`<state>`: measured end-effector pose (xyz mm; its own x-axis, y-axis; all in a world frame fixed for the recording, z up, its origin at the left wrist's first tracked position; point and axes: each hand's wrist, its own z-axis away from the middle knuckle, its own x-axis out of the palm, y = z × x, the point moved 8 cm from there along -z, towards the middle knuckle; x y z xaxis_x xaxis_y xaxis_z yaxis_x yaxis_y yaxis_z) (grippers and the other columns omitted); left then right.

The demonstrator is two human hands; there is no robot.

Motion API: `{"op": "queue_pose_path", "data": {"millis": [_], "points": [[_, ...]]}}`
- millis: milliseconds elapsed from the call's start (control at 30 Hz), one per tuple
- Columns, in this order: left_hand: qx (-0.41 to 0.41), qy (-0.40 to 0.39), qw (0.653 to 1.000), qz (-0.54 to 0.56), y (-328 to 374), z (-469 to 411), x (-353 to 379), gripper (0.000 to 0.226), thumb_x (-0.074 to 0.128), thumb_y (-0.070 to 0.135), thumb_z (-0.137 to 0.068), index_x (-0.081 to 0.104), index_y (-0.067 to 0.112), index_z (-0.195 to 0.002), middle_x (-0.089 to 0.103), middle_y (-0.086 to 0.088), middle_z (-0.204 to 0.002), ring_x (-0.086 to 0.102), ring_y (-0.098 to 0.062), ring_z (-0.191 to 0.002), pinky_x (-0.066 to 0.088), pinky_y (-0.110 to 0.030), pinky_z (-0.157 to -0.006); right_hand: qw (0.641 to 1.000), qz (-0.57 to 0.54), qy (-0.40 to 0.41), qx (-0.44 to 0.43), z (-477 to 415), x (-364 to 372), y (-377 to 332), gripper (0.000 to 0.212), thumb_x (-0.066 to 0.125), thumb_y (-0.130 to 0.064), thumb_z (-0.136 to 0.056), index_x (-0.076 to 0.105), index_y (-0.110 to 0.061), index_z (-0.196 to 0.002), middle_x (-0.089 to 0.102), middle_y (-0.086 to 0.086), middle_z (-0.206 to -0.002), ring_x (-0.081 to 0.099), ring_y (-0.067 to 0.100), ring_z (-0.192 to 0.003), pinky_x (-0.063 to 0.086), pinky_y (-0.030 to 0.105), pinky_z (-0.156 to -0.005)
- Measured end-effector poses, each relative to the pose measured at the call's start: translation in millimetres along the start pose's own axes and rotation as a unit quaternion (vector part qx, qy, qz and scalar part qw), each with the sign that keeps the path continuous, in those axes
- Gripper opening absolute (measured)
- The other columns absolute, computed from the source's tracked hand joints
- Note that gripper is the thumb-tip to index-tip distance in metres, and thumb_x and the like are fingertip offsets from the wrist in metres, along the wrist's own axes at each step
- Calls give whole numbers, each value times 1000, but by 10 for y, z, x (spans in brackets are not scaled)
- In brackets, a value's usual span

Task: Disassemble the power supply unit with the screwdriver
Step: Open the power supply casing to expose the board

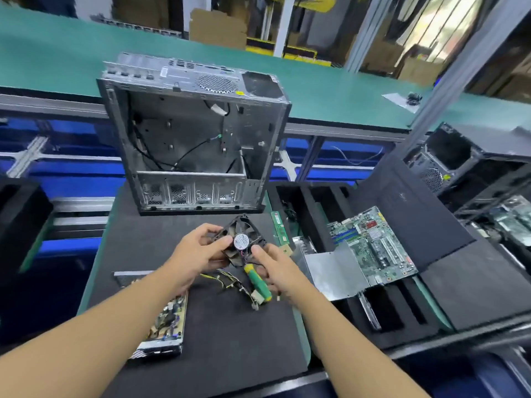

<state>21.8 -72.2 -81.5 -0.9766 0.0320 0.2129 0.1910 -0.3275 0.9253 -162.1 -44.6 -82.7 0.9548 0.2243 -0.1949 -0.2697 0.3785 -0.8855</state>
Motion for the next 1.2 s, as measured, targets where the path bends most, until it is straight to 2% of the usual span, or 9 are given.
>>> {"op": "queue_pose_path", "data": {"millis": [167,367,467,633,733,833,967,1067,1200], "points": [[-27,-65,997,-17,-165,-280,982,26,72,19,-90,63,12,-113,73,-17,-106,74,-29,-88,61,-37,-71,997,-51,55,6,109,-869,202,20,59,-49,-93,58,-30,-97,45,-14,-58,34,2,-43,19,19,-40],[0,-107,964,-243,-360,-520,1926,58,55,44,-99,42,18,-149,53,9,-139,51,-9,-126,36,-26,-107,985,-57,123,109,190,-1896,578,28,50,-40,-100,57,-13,-101,51,-2,-65,26,11,-47,23,23,-43],[-6,-103,943,-318,-523,-558,2066,50,48,45,-102,47,21,-146,55,6,-141,51,-8,-121,35,-22,-96,981,-8,110,158,143,-2047,842,27,49,-35,-99,61,-11,-95,57,2,-67,33,11,-45,32,22,-42],[-8,-66,929,-365,-631,-639,2031,39,45,44,-102,58,28,-136,56,24,-85,47,7,-67,38,-7,-60,972,-49,109,204,-4,-2020,1140,38,48,-44,-99,62,-10,-105,67,2,-72,46,14,-51,36,24,-47],[-3,-53,926,-374,-634,-682,2005,38,45,41,-102,58,28,-136,59,22,-94,47,7,-66,34,-1,-54,962,121,87,228,-49,-1970,1184,62,33,-50,-102,55,2,-128,68,17,-108,64,28,-85,48,35,-72],[6,-59,919,-389,-622,-662,1999,39,45,38,-103,56,26,-138,64,10,-115,54,4,-77,40,-7,-61,909,332,58,246,-64,-1938,1192,64,26,-48,-103,45,1,-140,47,19,-144,47,33,-127,37,40,-106],[46,-40,907,-417,-506,-589,1825,31,51,29,-103,63,24,-131,70,6,-121,67,-13,-103,45,-15,-74,880,406,124,214,-125,-1940,894,36,42,-27,-98,55,-5,-123,59,15,-127,57,34,-115,46,34,-85],[31,-34,916,-398,-405,-497,1522,19,51,26,-102,69,28,-103,74,8,-72,69,-15,-56,48,-20,-49,866,455,182,101,-206,-1785,440,22,40,-21,-98,53,-8,-112,62,11,-115,61,31,-103,40,31,-70],[75,53,809,-580,-114,-353,893,31,42,49,-99,61,31,-82,63,9,-64,63,-15,-71,53,-31,-67,892,444,71,-47,-371,-998,74,24,38,-26,-100,57,-11,-105,65,11,-106,61,31,-97,45,33,-72]]}}
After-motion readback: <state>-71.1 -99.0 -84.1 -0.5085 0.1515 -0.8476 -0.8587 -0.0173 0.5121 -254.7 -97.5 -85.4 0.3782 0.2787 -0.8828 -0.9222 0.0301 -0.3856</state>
